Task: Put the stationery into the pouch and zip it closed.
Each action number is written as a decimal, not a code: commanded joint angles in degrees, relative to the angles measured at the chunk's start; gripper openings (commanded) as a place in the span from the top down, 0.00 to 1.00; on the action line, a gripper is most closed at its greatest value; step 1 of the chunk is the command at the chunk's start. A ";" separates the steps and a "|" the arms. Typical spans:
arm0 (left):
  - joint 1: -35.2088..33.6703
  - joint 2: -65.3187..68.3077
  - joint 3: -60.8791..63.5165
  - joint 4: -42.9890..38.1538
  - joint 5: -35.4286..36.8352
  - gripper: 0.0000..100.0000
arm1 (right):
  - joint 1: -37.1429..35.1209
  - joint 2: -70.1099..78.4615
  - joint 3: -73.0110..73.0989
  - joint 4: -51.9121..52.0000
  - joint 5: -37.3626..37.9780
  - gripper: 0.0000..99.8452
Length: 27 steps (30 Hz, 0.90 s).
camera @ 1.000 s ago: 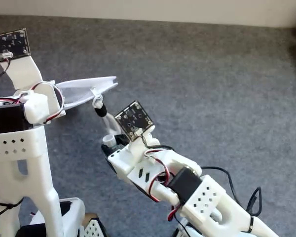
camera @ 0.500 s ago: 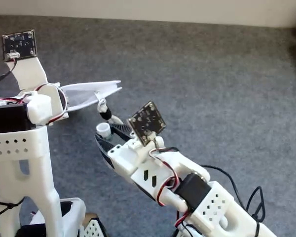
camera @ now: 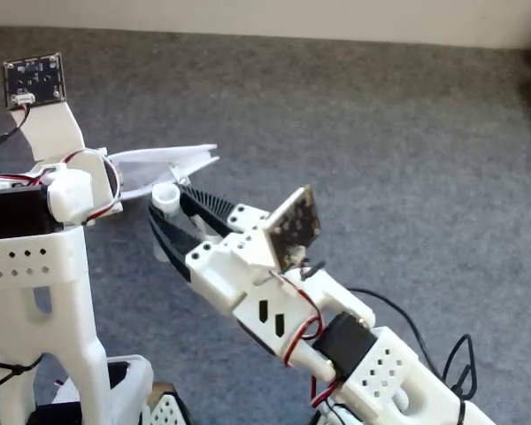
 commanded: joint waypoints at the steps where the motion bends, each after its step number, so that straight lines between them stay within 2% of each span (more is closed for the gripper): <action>1: 1.45 -1.01 -0.40 0.35 -0.70 0.99 | 0.40 -1.45 -0.84 -6.46 0.00 0.98; 10: 1.36 -1.01 -0.31 0.35 -0.62 0.99 | 0.66 0.57 -0.84 -15.52 0.09 0.98; 21: 1.27 -1.01 2.07 -0.09 -0.70 0.99 | 6.20 16.66 -1.27 -38.02 0.09 0.98; 27: 1.27 -1.01 3.74 -2.11 -0.70 0.99 | 6.02 23.25 -1.10 -41.10 0.09 0.98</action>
